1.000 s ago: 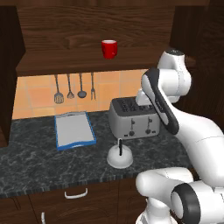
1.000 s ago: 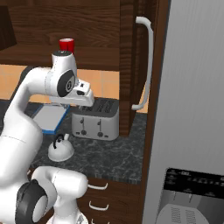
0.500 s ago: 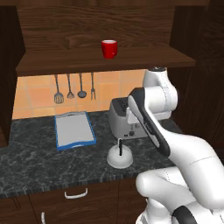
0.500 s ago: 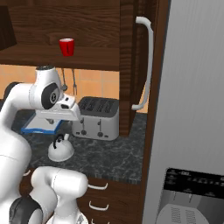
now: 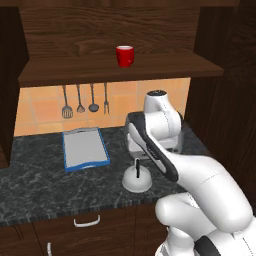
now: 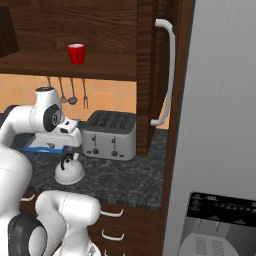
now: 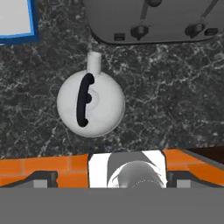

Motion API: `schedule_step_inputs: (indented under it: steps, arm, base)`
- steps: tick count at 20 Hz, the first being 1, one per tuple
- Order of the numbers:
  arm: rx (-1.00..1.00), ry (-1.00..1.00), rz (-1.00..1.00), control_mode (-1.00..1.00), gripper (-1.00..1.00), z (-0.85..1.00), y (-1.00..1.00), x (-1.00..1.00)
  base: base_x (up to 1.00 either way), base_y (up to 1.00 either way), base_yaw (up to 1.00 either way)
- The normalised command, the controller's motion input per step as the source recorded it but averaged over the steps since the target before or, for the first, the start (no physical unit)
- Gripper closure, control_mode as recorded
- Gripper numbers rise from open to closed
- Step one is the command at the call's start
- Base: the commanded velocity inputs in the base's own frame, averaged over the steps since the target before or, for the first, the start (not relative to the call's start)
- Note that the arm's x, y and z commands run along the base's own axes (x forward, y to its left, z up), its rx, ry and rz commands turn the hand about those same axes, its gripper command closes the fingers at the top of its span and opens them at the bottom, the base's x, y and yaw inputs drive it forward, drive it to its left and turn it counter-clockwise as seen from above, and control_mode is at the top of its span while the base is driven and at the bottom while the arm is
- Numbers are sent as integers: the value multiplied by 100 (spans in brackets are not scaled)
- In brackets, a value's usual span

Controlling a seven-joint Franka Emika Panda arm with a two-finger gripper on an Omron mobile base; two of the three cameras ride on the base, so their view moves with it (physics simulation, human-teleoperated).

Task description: Pick the kettle from the counter and place it on the tray. Then pick the mug from the cabinet and place it on the tray. Then close the cabinet doors.

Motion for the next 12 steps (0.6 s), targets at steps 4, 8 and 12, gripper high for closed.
schedule_step_inputs:
  steps: [4,8,12]
  arm:
    - [0,2,-5,-100,-100,-44,35,24]
    - [0,0,-4,-100,-100,-40,18,17]
    - [0,0,-6,-100,-100,-35,11,20]
  base:
    - [0,0,0]
    - [0,0,0]
    - [0,0,0]
